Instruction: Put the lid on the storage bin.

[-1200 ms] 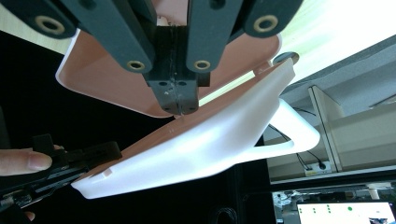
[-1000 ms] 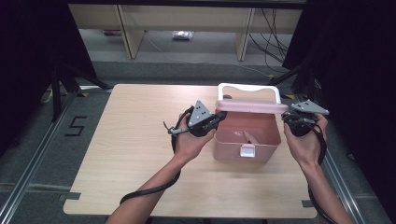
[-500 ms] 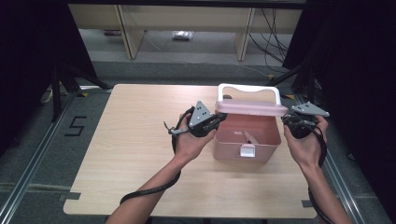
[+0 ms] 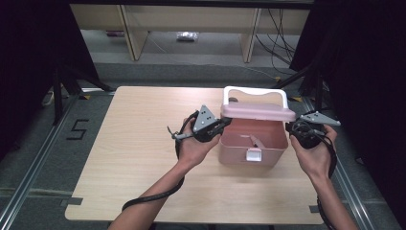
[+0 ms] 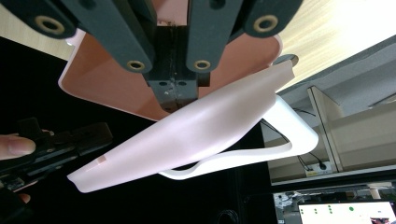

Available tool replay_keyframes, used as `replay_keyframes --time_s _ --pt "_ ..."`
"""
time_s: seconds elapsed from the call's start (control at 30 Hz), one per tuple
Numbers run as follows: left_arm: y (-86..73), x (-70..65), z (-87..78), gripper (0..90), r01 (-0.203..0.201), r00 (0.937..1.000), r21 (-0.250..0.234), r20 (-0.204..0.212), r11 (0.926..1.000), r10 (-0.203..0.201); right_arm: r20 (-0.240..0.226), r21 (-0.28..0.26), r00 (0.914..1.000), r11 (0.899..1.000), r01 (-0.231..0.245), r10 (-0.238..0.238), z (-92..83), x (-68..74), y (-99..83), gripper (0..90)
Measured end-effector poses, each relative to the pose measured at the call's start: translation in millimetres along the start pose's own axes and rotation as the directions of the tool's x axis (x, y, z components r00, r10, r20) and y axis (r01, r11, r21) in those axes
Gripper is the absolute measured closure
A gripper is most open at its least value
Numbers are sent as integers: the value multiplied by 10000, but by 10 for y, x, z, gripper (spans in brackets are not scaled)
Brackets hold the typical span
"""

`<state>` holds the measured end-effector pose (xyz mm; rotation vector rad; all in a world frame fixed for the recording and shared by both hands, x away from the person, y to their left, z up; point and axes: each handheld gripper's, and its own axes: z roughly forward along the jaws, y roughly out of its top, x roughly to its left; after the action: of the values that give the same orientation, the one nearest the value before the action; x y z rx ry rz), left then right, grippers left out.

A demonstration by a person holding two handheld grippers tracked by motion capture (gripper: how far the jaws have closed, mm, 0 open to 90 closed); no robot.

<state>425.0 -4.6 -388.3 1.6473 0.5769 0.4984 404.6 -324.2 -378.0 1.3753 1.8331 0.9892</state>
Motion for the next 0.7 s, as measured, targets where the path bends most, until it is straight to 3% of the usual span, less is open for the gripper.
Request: replay_keyframes --time_s 0.07,0.1,0.23,0.27,0.33,0.43,0.47,0.57,0.6,0.63,0.7 --pt "-12 -1 -2 900 33 10000 27 9 10000 -33 -36 18 10000 10000 62 -62 -22 -17 -21 879" --pt "-18 1 -6 900 6 10000 85 9 10000 -6 -146 225 9996 9995 -227 230 -51 -5 -32 899" --pt "-39 -6 -9 900 49 10000 87 23 10000 -49 -225 341 9993 9990 -280 287 -80 -18 -94 900" --pt "-45 -7 -12 900 56 10000 114 19 9999 -56 -206 248 9998 9997 15 -9 -82 -42 -109 900" --pt "-61 -5 -18 900 57 10000 140 37 9999 -58 -319 267 9994 9996 -127 136 -91 -49 -142 900" --pt "-97 -11 -24 900 104 9999 223 62 9997 -105 -152 244 9997 9996 -172 176 -137 -58 -182 900" --pt "-109 -9 -26 900 100 9999 263 95 9996 -103 -255 368 9985 9982 -473 483 -166 -47 -191 900" --pt "-142 -13 -28 900 132 9998 310 116 9994 -136 -219 278 9981 9980 -572 578 -194 -59 -229 900" --pt "-152 -18 -28 900 157 9998 325 123 9993 -161 -129 177 9996 9995 -257 260 -191 -87 -241 900" --pt "-161 -19 -30 900 146 9998 359 138 9993 -151 -152 226 9983 9982 -555 559 -201 -68 -253 900" --pt "-182 -22 -34 900 154 9998 403 144 9991 -160 -61 139 9992 9992 -382 383 -203 -97 -270 900"
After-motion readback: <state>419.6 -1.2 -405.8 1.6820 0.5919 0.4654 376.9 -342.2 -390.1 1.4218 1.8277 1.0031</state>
